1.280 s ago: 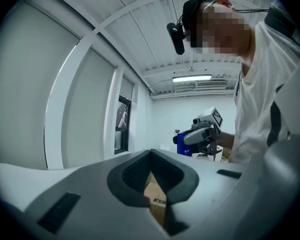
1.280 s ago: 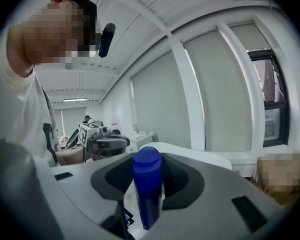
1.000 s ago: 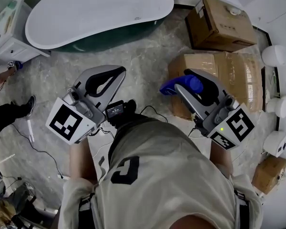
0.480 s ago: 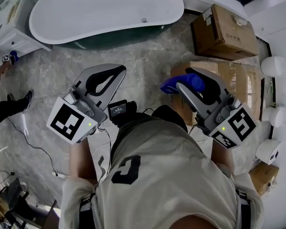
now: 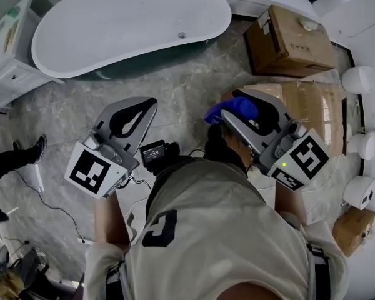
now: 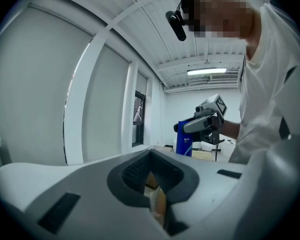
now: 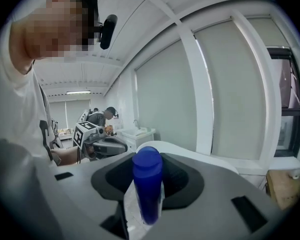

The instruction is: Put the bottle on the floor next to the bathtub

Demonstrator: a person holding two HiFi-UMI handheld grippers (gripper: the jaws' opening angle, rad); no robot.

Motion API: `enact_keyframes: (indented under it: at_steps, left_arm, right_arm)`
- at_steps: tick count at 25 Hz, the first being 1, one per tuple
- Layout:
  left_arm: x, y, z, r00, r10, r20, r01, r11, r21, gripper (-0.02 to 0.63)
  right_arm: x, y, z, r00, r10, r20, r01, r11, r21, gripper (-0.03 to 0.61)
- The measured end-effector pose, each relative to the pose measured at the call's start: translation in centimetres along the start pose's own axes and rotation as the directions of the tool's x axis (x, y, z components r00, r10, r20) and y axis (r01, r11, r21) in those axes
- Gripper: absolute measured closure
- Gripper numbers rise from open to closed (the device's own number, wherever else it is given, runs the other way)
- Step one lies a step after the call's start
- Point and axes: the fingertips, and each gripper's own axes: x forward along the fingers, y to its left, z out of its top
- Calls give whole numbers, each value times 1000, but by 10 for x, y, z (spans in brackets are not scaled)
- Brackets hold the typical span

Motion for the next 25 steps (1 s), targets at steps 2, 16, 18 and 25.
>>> enact_keyframes:
  at_steps: [2,16,18,25]
  left_arm:
    - [19,-3,5,1000,1,-13,0,1000,25,555]
    - [248,-67,41,985,-144,-94,148,988,39,557]
    - [283,-78,46,984,-142,-105,147,988,36,557]
    - [358,-105,47,974,-110,-197,131,987,97,555]
  right_arm:
    - [-8,-22,-2,1000,-8,18,8,1000,16,419]
    - [-103,-193,-41,1000,-11,25,9,998,69,419]
    - [-120,-220,-50,1000,-12,13,11,998,67,419]
    - [-164,-294,-62,997,-13,75,7,997,79,419]
